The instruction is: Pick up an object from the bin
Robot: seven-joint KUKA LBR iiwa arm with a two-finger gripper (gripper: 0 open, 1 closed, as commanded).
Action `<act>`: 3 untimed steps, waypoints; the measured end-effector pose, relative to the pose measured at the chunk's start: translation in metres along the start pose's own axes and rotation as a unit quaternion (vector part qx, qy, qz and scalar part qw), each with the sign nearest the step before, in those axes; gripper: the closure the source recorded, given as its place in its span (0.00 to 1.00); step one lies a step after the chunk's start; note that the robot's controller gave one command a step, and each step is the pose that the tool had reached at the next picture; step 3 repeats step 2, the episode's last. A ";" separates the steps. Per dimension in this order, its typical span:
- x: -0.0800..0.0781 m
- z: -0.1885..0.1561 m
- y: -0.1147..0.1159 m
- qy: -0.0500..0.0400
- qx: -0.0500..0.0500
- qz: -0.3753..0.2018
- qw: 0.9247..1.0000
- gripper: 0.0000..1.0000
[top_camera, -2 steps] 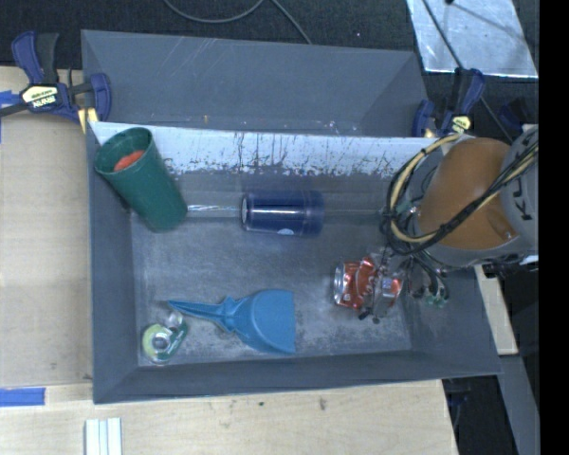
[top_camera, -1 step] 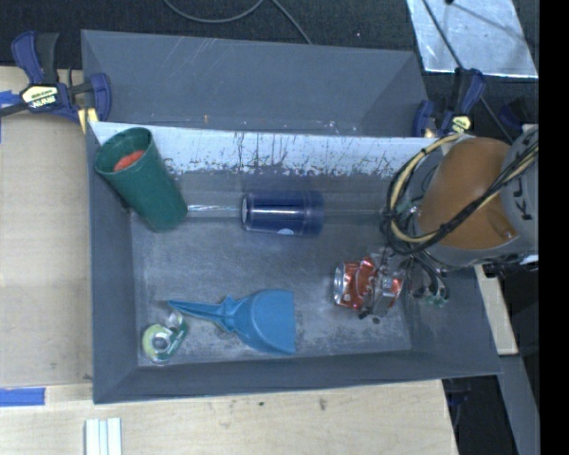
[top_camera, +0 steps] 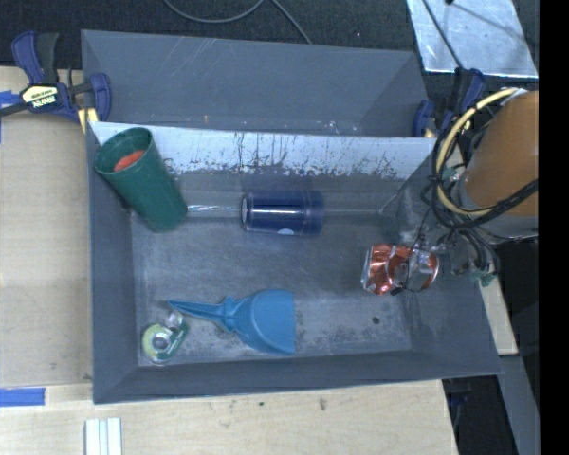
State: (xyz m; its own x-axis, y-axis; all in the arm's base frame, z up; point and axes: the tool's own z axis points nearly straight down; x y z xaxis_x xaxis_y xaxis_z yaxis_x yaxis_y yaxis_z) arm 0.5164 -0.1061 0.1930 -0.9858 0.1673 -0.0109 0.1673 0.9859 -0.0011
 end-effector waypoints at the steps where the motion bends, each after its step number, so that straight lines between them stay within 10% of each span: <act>1: 0.000 0.000 0.000 0.000 0.000 0.000 1.000 1.00; 3: -0.003 -0.039 0.001 0.004 0.000 -0.005 1.000 1.00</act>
Offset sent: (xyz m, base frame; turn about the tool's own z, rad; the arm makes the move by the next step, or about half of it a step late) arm 0.0226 0.0033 0.2183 -0.0447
